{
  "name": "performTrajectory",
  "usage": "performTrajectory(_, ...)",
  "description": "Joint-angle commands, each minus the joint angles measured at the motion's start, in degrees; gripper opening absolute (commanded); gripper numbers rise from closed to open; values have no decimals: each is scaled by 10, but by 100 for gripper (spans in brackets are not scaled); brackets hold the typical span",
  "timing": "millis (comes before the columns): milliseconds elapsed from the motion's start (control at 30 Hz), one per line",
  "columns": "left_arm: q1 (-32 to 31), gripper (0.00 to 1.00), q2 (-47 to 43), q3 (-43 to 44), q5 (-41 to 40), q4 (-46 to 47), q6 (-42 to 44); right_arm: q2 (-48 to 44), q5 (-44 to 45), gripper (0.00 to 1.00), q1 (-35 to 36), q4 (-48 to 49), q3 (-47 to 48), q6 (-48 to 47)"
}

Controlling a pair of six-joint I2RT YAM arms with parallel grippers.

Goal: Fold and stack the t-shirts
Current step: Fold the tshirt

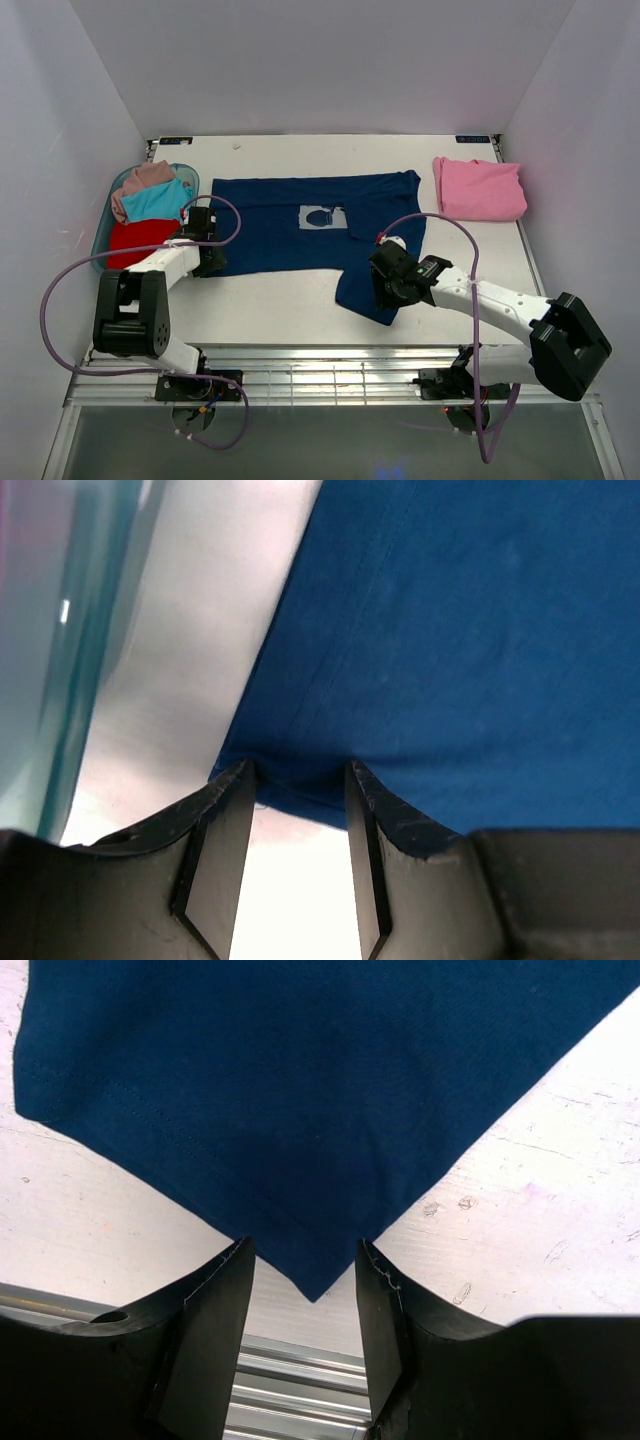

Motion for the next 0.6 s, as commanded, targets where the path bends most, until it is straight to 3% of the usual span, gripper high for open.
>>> performTrajectory(0, 6, 51, 24, 20, -20, 21, 1, 4, 10, 51, 5, 13, 10, 18)
performTrajectory(567, 23, 51, 13, 15, -28, 5, 7, 25, 15, 53, 9, -4, -41, 60)
